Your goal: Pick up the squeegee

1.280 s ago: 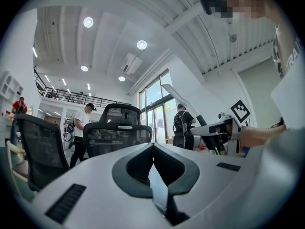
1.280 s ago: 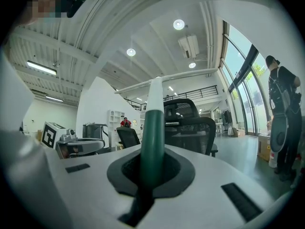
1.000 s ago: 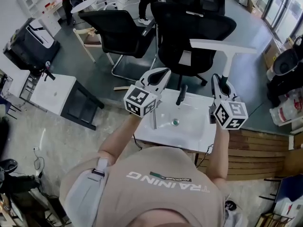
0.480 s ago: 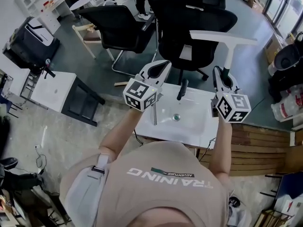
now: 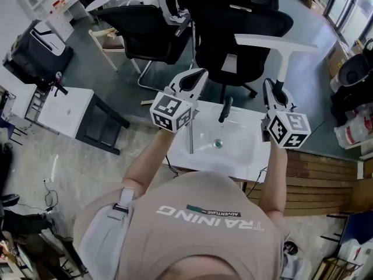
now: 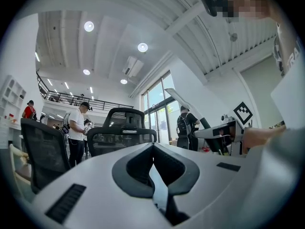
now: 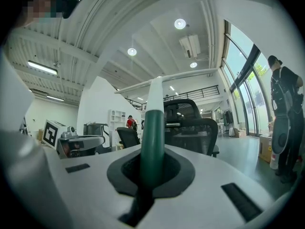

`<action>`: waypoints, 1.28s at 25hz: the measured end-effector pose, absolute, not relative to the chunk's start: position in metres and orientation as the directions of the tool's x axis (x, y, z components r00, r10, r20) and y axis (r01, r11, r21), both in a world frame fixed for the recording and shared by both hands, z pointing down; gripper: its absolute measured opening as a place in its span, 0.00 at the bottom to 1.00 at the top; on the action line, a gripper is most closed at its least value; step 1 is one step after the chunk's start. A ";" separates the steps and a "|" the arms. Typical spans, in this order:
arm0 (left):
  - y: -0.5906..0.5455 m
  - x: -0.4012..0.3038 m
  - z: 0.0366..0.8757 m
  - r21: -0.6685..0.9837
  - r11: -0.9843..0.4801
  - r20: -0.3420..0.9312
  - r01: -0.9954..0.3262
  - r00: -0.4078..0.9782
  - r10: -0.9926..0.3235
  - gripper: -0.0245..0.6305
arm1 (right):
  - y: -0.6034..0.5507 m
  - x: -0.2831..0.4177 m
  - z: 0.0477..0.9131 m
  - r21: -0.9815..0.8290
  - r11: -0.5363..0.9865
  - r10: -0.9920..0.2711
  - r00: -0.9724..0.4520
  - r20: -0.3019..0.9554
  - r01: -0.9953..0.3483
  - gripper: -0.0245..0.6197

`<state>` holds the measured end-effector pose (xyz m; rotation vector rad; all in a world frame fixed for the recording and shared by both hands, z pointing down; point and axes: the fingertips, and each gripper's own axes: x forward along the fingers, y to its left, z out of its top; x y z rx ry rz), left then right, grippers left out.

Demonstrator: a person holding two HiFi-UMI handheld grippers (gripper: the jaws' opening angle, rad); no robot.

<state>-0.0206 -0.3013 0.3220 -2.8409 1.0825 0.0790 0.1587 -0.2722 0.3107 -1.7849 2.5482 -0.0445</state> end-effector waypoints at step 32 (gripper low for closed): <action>-0.288 -0.024 0.320 -0.068 -0.745 -0.100 -0.664 0.747 -0.657 0.06 | -0.252 0.162 0.333 -0.104 0.320 -0.947 -0.319 -0.018 -0.942 0.08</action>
